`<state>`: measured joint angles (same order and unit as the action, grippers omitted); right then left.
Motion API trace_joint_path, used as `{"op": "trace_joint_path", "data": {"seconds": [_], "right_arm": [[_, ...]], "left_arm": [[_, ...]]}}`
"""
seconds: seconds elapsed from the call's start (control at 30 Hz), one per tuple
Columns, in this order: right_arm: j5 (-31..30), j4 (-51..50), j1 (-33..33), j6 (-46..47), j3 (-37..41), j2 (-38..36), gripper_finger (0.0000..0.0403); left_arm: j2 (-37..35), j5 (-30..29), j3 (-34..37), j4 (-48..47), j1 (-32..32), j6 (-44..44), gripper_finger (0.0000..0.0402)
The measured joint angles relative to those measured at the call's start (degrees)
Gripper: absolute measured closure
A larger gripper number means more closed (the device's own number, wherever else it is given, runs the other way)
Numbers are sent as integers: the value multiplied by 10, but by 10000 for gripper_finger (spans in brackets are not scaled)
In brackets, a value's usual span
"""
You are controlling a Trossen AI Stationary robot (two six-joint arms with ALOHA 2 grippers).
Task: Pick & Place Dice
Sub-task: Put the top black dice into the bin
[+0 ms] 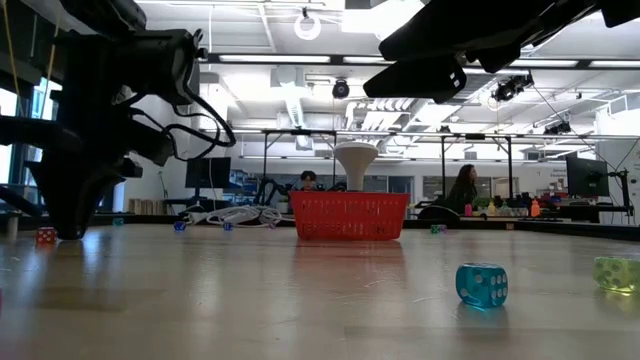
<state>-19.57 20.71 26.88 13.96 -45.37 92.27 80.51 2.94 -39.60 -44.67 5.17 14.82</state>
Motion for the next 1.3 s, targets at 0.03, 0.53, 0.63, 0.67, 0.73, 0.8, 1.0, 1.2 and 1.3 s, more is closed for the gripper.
{"op": "trace_joint_path", "data": {"seconds": [0.03, 0.53, 0.63, 0.67, 0.73, 0.8, 1.0, 1.2, 1.3], "right_arm": [[0, 0, 0, 0, 0, 0, 133], [-13, 14, 0, 10, 0, 0, 133], [-13, 14, 0, 9, 0, 0, 133], [-12, 14, 0, 9, 0, 0, 133], [-13, 13, 0, 9, 0, 0, 133], [-12, 14, 0, 9, 0, 0, 133], [-12, 13, 0, 9, 0, 0, 133], [-9, 12, 0, 9, 0, 0, 133], [-9, 15, 0, 12, 0, 0, 133]], "left_arm": [[0, 0, -3, 0, 0, -4, 346], [0, -11, -181, -18, -31, -107, 346], [0, -17, -205, 44, -64, -124, 346], [0, -12, -206, 77, -77, -125, 346], [3, 15, -206, 133, -103, -126, 345], [19, 54, -208, 172, -126, -137, 345], [121, 88, -233, 200, -162, -152, 345], [186, 80, -296, 205, -160, -182, 345], [188, 7, -306, 214, -152, -182, 345]]}}
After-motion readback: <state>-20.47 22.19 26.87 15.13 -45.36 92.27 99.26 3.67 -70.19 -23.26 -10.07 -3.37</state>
